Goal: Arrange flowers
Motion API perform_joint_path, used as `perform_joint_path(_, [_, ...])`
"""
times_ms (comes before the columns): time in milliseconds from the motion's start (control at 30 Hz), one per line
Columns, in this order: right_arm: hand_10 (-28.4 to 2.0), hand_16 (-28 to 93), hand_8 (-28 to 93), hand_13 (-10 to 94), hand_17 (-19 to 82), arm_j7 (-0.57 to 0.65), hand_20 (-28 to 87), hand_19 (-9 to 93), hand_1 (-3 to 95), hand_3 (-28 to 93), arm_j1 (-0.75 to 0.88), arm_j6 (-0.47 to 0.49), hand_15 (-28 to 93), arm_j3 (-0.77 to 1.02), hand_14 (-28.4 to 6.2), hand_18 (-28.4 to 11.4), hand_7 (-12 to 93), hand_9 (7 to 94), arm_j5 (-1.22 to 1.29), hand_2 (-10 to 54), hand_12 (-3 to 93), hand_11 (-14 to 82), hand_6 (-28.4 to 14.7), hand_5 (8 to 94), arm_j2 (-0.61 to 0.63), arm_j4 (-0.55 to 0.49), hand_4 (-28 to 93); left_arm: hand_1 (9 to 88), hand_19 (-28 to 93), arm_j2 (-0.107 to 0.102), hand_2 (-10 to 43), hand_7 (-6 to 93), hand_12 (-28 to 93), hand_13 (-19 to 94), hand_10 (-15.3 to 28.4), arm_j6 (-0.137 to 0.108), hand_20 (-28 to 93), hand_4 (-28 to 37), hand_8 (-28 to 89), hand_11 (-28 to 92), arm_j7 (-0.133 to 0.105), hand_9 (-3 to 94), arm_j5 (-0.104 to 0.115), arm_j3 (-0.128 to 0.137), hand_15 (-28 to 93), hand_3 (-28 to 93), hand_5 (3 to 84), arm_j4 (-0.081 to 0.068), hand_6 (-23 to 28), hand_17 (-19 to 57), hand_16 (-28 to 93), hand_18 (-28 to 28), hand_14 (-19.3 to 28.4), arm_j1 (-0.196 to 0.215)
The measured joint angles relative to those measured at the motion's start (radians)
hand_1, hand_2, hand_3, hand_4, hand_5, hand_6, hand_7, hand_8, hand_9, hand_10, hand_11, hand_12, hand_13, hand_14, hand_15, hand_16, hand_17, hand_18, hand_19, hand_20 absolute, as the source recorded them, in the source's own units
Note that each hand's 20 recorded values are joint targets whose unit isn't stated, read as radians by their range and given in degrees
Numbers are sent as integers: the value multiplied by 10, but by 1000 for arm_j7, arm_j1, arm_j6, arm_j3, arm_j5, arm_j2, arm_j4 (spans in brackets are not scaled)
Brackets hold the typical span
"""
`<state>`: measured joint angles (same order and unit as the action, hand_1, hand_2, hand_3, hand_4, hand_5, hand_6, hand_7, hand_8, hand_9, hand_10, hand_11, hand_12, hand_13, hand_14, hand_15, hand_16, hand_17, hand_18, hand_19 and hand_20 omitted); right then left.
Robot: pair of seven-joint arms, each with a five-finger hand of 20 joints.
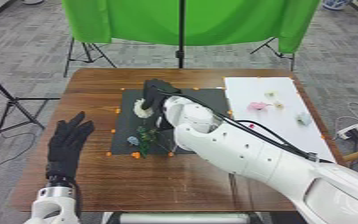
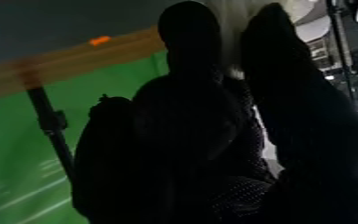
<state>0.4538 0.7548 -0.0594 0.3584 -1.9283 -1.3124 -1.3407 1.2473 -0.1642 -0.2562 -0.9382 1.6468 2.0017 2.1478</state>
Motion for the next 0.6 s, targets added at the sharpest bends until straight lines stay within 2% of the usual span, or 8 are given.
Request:
perform_joint_path(367, [-134, 355, -75, 929, 675, 3, 483, 932, 354, 590, 7, 32, 519, 15, -34, -89, 116, 837, -1, -95, 242, 284, -40, 646, 25, -28, -176, 155, 55, 1, 90, 78, 161, 288, 127, 7, 194, -283, -45, 145, 0, 415, -1, 0, 178, 622, 401, 0, 37, 1, 42, 129, 162, 0])
perform_joint_path(467, [-157, 359, -67, 890, 632, 13, 494, 932, 343, 600, 35, 30, 526, 63, -52, -115, 108, 758, -12, -95, 222, 211, -34, 622, 66, -115, -159, 156, 55, 2, 87, 78, 161, 288, 127, 8, 194, -283, -45, 147, 0, 415, -1, 0, 178, 621, 400, -1, 38, 0, 42, 130, 163, 0])
perform_joint_path(600, [-184, 353, -57, 846, 585, 44, 493, 932, 349, 606, 119, -37, 530, 178, -66, -133, 81, 638, -63, -95, 216, 146, -42, 560, 171, -332, -147, 157, 55, 4, 84, 79, 162, 288, 127, 9, 194, -283, -44, 149, -1, 416, -1, 1, 179, 622, 401, -1, 38, 0, 43, 130, 163, 0])
